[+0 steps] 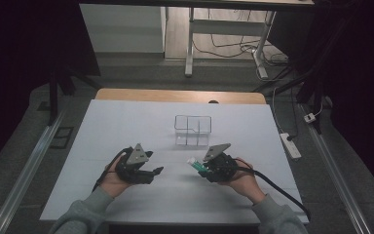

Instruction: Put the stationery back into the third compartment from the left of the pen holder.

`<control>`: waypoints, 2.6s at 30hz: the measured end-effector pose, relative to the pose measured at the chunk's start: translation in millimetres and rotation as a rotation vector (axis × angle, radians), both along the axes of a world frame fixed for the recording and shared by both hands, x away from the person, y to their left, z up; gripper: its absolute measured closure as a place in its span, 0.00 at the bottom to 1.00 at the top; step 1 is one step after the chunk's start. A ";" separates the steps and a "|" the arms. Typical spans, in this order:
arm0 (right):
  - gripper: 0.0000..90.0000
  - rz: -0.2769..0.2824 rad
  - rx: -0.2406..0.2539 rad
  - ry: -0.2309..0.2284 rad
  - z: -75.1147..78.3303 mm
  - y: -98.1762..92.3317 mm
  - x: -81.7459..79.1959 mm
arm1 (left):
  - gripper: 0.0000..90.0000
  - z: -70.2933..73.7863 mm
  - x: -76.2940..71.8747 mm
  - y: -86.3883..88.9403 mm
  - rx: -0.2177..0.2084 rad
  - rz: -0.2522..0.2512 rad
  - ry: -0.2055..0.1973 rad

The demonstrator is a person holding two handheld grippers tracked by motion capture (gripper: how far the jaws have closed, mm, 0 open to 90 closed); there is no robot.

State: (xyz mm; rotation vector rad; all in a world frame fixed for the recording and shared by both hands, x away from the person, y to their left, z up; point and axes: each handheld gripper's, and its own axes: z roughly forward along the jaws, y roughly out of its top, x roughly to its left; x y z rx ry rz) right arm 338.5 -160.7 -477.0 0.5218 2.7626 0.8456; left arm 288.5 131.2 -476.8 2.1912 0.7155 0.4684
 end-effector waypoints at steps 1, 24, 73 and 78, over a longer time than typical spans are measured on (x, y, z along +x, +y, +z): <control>0.73 0.002 0.001 0.027 1.0 2.1 1.7 | 0.37 0.4 -0.3 -3.3 0.008 -0.012 -0.011; 0.73 0.082 0.030 0.148 -3.1 30.5 12.5 | 0.40 -1.0 16.2 -35.8 0.017 -0.126 0.023; 0.71 0.105 0.204 0.632 -4.2 23.6 51.1 | 0.72 -27.3 -8.4 -78.6 0.507 -0.396 -0.363; 0.57 0.056 0.278 0.560 1.9 17.0 54.9 | 0.72 -26.7 0.0 -67.0 0.483 -0.328 -0.334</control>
